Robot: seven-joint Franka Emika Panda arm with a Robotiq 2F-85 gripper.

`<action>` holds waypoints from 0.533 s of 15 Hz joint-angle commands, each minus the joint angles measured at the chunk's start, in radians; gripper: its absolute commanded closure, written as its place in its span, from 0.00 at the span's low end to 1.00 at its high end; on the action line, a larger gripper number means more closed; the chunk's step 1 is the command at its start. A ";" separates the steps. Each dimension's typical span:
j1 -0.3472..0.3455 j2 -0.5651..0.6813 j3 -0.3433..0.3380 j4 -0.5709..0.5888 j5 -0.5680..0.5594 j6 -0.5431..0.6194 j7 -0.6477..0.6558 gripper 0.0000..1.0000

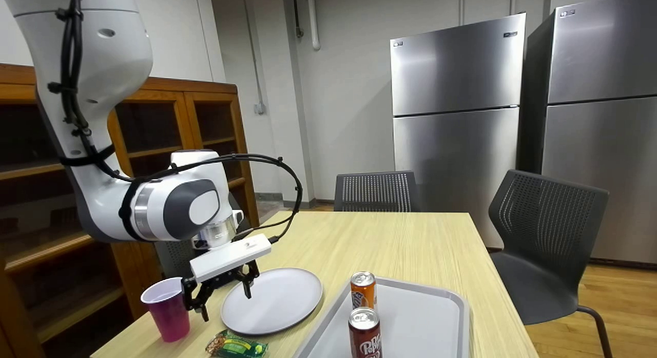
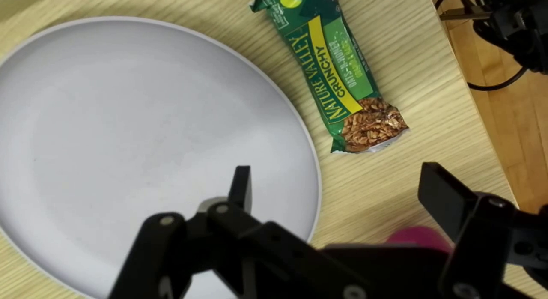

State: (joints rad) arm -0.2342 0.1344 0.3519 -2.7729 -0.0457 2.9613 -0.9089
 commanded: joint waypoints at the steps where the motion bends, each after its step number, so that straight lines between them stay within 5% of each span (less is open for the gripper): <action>1: 0.055 0.002 -0.048 0.002 0.025 0.003 -0.016 0.00; 8: 0.024 -0.067 -0.041 -0.013 0.185 -0.013 -0.115 0.00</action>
State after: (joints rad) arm -0.2055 0.1289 0.3134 -2.7697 0.0554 2.9628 -0.9502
